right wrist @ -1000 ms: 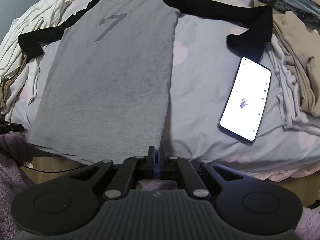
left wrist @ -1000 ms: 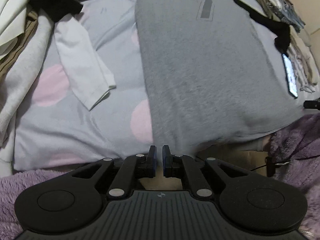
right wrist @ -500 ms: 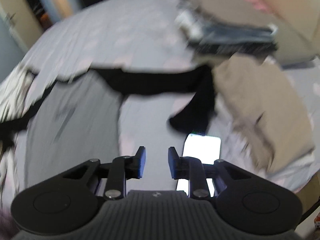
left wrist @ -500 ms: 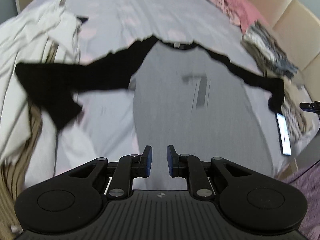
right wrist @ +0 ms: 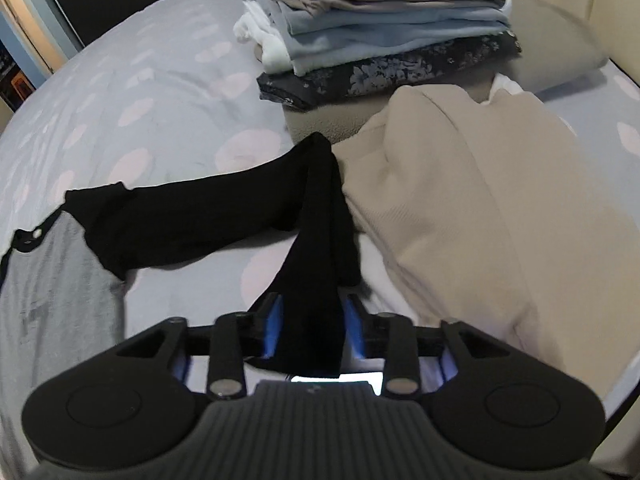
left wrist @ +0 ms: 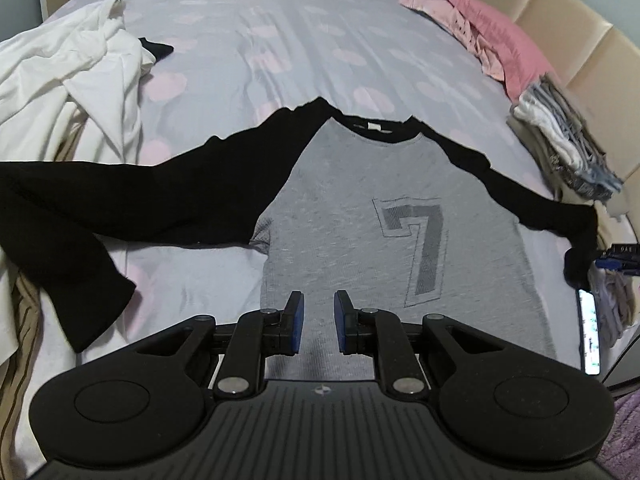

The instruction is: Fold clothes

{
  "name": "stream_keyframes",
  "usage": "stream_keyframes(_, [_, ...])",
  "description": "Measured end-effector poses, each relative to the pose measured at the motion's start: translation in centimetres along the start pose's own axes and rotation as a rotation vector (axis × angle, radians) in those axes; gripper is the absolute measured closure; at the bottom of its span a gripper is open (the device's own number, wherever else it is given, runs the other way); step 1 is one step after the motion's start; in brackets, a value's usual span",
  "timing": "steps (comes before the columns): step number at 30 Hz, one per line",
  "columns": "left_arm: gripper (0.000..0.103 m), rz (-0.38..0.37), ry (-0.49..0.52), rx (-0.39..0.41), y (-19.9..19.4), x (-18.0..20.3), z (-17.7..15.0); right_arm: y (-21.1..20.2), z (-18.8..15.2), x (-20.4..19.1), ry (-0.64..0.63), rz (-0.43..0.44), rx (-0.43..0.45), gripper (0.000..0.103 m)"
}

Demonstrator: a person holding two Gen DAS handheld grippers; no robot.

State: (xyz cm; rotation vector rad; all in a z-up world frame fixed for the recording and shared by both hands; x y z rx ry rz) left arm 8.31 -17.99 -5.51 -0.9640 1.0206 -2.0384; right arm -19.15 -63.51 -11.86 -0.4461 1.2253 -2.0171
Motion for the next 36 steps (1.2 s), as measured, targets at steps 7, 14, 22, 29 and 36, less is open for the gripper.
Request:
stream_keyframes(7, [0.09,-0.008,0.023,-0.016,1.7,1.0,0.3,2.3,0.5,0.4,0.049,0.04,-0.021,0.095])
stream_keyframes(14, [0.09,-0.012,0.027,0.001,1.7,1.8,0.5,-1.8,2.2,-2.7,0.008,0.043,0.059,0.097])
stream_keyframes(22, [0.09,-0.054,0.06,0.028,0.4,3.6,0.5,-7.7,5.0,-12.0,-0.216,0.204,0.155,0.097])
stream_keyframes(29, [0.09,-0.105,0.107,0.039,-0.1,5.4,0.2,-9.1,4.2,-21.5,-0.396,0.371,0.131,0.097])
stream_keyframes(36, [0.087,-0.163,0.146,0.032,0.0,6.8,-0.3,-7.2,1.9,-30.0,-0.502,0.519,0.032,0.097])
Point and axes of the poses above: each gripper's, at about its wrist camera, not at the fingertips, and y roughly the way its jaws point, x to its right, z to its top, the point moved 4 cm from there along y, roughly the way its jaws point, and after that the axes turned 10 degrees about -y, right-handed, at the moved point
